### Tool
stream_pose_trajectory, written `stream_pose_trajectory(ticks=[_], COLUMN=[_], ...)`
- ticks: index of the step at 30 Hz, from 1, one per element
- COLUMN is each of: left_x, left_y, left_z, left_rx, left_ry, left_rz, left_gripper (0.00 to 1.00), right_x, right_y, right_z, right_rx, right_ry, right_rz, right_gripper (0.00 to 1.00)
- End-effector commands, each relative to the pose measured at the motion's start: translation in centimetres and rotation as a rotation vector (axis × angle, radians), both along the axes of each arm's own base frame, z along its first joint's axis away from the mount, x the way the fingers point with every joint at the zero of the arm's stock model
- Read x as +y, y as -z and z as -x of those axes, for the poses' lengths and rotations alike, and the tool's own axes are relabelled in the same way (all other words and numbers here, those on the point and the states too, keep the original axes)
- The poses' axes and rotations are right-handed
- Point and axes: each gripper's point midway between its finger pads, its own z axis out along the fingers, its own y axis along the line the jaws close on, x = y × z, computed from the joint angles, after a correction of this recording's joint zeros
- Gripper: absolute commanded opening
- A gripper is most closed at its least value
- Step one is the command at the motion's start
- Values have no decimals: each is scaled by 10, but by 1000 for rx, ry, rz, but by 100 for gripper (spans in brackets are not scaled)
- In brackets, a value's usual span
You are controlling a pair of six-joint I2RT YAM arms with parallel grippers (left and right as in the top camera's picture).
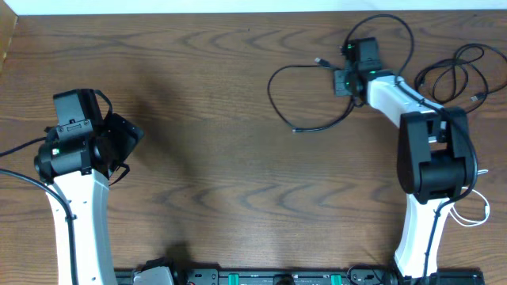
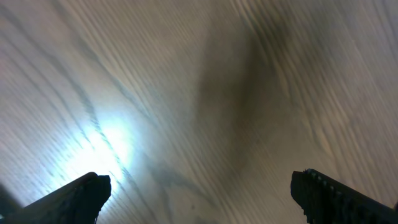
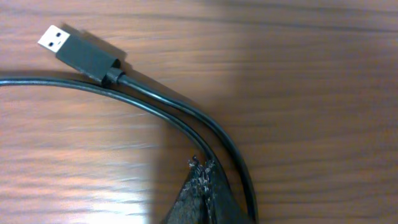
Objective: Untangle cables
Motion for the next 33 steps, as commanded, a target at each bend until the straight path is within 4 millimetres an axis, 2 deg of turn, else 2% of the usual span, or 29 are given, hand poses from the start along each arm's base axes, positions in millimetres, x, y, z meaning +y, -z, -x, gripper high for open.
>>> stream_pose_trajectory(ticks=[1, 4, 9, 16, 19, 23, 28, 33], left_x=[-13, -23, -42, -88, -111, -140, -176, -207], left_y=[2, 5, 15, 35, 43, 42, 30, 26], left_z=[-4, -7, -14, -32, -42, -58, -76, -75], left_rx=[-16, -16, 16, 72, 79, 25, -79, -109], left_ry=[25, 52, 116, 272, 339, 434, 539, 628], left_rz=[77, 124, 158, 182, 182, 171, 164, 161], left_gripper=[99, 99, 100, 99, 99, 99, 100, 100], right_x=[-36, -51, -66, -66, -66, -67, -71, -86], right_y=[24, 24, 25, 21, 7, -40, -145, -261], right_z=[14, 14, 14, 10, 5, -5, -15, -11], right_rx=[70, 73, 74, 55, 27, -67, -295, -571], right_ry=[94, 120, 142, 143, 143, 141, 105, 91], right_rz=[11, -21, -45, -45, -47, -52, -24, 113], right_gripper=[1, 1, 1, 1, 1, 3, 22, 40])
